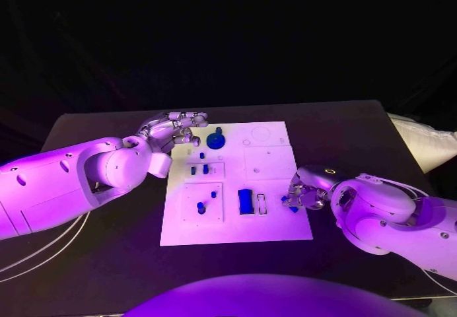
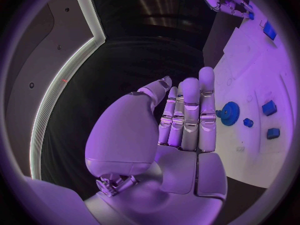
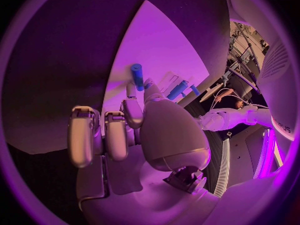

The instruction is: Assemble the parts on the task board

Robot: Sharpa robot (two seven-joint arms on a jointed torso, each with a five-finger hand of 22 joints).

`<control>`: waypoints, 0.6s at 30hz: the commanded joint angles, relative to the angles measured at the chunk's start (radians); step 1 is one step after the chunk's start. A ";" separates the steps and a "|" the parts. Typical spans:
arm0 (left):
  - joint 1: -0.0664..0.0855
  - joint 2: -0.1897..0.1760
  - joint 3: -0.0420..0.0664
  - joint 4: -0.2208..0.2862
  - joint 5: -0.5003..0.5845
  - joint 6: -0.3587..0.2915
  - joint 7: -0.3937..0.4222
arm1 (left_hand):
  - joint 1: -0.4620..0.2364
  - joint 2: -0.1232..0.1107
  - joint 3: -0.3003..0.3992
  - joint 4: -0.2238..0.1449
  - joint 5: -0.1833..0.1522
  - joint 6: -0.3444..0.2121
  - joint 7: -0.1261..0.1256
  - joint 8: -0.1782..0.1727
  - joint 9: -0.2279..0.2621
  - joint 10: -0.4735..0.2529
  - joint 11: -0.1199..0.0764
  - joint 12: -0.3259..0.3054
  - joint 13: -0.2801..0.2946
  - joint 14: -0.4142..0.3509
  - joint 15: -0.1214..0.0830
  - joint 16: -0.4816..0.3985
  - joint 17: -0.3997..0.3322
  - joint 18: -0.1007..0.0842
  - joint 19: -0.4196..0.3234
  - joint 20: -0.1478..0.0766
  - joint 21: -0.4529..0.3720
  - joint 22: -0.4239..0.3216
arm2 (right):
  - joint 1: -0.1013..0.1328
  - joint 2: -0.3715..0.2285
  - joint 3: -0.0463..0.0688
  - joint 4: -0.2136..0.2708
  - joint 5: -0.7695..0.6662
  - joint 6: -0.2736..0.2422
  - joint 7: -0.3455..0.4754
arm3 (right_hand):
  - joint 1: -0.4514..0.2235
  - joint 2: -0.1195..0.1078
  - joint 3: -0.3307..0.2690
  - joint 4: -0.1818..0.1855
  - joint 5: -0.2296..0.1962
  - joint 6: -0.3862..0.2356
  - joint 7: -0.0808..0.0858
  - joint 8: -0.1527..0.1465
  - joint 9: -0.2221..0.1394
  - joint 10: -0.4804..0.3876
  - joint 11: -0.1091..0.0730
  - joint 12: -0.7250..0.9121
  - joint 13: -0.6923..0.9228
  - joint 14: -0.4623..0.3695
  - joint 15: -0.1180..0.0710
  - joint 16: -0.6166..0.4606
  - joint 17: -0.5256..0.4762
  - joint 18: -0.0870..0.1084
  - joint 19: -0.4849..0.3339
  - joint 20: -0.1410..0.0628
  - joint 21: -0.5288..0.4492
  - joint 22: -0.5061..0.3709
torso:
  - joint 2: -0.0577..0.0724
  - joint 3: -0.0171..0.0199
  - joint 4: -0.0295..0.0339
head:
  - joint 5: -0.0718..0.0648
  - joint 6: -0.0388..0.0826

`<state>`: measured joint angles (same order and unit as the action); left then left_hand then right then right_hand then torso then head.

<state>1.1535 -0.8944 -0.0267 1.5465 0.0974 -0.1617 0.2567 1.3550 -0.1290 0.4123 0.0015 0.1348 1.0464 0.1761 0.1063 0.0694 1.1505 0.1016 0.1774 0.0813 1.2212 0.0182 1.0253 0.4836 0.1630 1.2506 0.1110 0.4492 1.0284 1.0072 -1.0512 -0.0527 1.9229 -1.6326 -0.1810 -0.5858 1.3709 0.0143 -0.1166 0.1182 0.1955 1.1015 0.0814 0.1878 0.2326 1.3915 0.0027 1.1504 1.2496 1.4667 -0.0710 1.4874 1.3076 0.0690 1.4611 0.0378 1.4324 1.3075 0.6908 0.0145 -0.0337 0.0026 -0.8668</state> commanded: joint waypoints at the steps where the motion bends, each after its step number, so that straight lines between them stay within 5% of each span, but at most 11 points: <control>1: 0.000 -0.001 0.001 0.002 -0.006 0.019 0.002 | 0.003 0.009 -0.007 0.001 -0.002 -0.004 0.001 0.005 -0.002 -0.008 0.000 0.003 -0.001 -0.006 -0.003 -0.006 -0.001 0.018 -0.001 0.002 -0.006 -0.001 | -0.016 0.009 -0.012 -0.013 -0.063 0.113 -0.010 | 0.022 -0.002 0.008 -0.011 -0.020 0.008 -0.002 -0.010 -0.004 0.005 -0.005 0.003 0.016 0.077 0.000 0.008 0.119 -0.016 0.011 -0.003 0.005 0.019 | 0.000 -0.0003 0.0010 | 0.002 -0.005; 14: 0.000 -0.003 0.001 0.004 -0.010 0.019 -0.001 | 0.003 0.009 -0.007 0.001 -0.002 -0.004 0.001 0.005 -0.002 -0.008 0.000 0.003 -0.001 -0.006 -0.003 -0.006 -0.001 0.018 -0.001 0.002 -0.006 -0.001 | -0.019 0.042 -0.012 -0.028 -0.231 0.276 -0.015 | 0.100 -0.013 0.070 -0.081 -0.060 0.018 0.001 -0.027 -0.005 -0.005 -0.003 -0.018 0.009 0.078 0.002 0.013 0.132 -0.018 0.012 -0.002 0.010 0.030 | -0.001 -0.0002 0.0006 | 0.005 -0.006; 18: 0.000 -0.003 0.001 0.003 -0.011 0.020 -0.002 | 0.003 0.009 -0.007 0.001 -0.002 -0.004 0.001 0.005 -0.002 -0.008 0.000 0.003 -0.001 -0.006 -0.003 -0.006 -0.001 0.018 -0.001 0.002 -0.006 -0.001 | -0.020 0.045 -0.013 -0.029 -0.246 0.259 -0.017 | 0.112 -0.001 0.108 -0.097 -0.001 0.026 0.002 -0.033 -0.006 -0.004 -0.005 -0.018 0.011 0.078 0.002 0.014 0.136 -0.019 0.014 -0.002 0.013 0.035 | -0.001 0.0003 0.0009 | 0.005 -0.006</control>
<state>1.1534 -0.8983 -0.0267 1.5476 0.0928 -0.1611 0.2529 1.3550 -0.1290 0.4123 0.0015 0.1348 1.0464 0.1760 0.1063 0.0694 1.1505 0.1016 0.1774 0.0813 1.2211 0.0181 1.0253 0.4837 0.1631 1.2506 0.1110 0.4492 1.0285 1.0074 -1.0039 -0.0464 1.9198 -1.8392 -0.0517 -0.5786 1.4456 -0.0082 -0.0149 0.0243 0.1906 1.1230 0.0823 0.1511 0.2321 1.3891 0.0009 1.1361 1.2496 1.4703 -0.0636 1.4956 1.3074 0.0690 1.4610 0.0378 1.4408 1.3081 0.6894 0.0140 -0.0336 0.0081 -0.8726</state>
